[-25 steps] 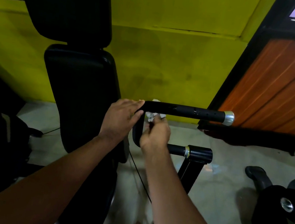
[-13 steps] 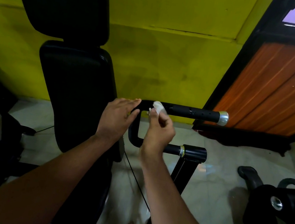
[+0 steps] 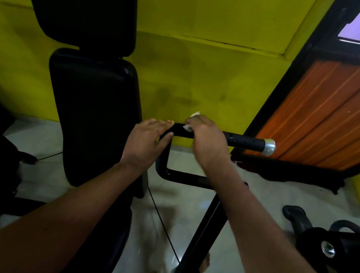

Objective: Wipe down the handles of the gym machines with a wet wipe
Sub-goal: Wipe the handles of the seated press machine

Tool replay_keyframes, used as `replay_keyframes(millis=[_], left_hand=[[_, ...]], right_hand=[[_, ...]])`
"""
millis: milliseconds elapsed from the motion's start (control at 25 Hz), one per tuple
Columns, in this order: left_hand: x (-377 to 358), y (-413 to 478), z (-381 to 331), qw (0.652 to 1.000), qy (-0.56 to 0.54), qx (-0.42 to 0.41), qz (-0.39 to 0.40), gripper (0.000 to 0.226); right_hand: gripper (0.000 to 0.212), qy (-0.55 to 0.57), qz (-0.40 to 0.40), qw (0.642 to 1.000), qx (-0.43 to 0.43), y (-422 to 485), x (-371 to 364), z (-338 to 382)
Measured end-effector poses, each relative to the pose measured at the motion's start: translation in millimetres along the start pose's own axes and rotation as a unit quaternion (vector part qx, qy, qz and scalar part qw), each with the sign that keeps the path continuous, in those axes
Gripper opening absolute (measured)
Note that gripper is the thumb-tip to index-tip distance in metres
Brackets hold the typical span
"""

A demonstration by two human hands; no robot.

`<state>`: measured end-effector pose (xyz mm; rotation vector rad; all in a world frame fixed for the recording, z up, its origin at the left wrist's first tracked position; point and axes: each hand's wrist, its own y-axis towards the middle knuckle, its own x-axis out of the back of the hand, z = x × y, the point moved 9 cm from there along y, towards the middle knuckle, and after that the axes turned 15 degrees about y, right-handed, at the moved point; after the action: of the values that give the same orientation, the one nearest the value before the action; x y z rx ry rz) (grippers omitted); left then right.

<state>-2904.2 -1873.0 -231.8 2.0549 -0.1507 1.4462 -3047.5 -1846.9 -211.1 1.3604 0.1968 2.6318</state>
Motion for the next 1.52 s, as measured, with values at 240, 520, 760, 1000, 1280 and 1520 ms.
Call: replay_keyframes(millis=[240, 520, 760, 1000, 1280, 1520], left_hand=[[-2, -1, -2, 1.000, -0.010, 0.001, -0.010, 0.033], [-2, 8, -4, 1.000, -0.013, -0.009, 0.011, 0.038], [-9, 9, -2, 1.000, -0.012, -0.005, 0.015, 0.039], [-10, 8, -11, 1.000, -0.009, -0.015, 0.008, 0.036], [-14, 9, -5, 0.999, 0.006, -0.016, 0.039, 0.042], [-19, 10, -9, 0.998, 0.011, -0.021, 0.050, 0.044]], right_hand=[[0.023, 0.044, 0.186, 0.981, -0.031, 42, -1, -6], [0.021, 0.013, 0.184, 0.982, -0.042, 48, 3, -19], [0.022, -0.017, 0.036, 0.998, 0.043, 11, 6, -3], [0.018, -0.028, -0.104, 0.982, 0.152, -21, -3, 12], [0.018, 0.013, -0.260, 0.958, 0.125, -57, -6, -6], [0.030, 0.495, -0.498, 0.675, -0.225, -81, -37, -48]])
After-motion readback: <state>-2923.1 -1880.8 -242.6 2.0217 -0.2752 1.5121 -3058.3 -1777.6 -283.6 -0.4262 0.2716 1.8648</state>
